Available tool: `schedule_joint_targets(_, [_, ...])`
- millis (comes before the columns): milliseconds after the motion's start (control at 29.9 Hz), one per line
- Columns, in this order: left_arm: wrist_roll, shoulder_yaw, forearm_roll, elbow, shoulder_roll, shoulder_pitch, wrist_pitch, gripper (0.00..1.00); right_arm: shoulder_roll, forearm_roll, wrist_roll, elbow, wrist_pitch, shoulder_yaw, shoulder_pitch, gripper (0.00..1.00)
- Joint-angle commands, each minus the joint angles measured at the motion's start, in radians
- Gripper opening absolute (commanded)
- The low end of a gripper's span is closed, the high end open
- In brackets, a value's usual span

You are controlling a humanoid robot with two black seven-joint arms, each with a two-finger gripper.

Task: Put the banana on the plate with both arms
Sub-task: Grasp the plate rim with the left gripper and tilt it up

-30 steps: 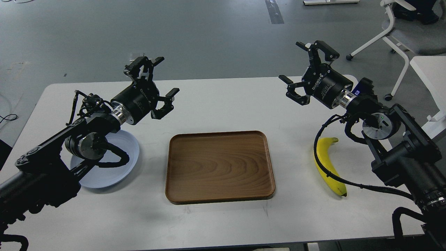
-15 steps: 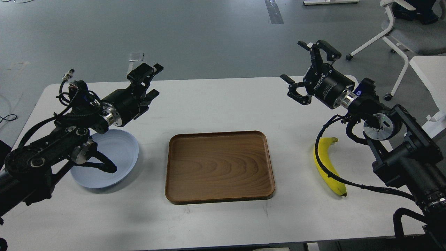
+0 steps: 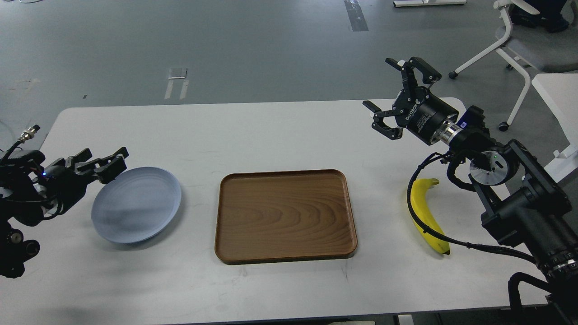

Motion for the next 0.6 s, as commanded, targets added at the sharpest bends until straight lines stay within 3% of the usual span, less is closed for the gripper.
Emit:
schedule_joint_targets(0, [-0.003,0.009,-0.072,-0.004,0.011,0.043,0.006,0.92,0.003,0.0,0.0,0.0,0.0,-0.003,0.0,1.0])
schedule_joint_targets(201, [-0.003,0.013,-0.109,-0.004,-0.003,0.094,0.008,0.92,-0.003,0.0,0.0,0.001,0.0,-0.003,0.0,1.0])
schedule_joint_targets(368, [-0.009,0.013,-0.113,0.016,-0.026,0.12,0.006,0.81,-0.006,0.0,0.0,0.001,0.0,-0.002,-0.001,1.0])
schedule_joint_targets(568, [-0.072,0.014,-0.125,0.102,-0.06,0.129,0.005,0.66,-0.003,0.0,0.0,0.001,0.0,-0.002,-0.001,1.0])
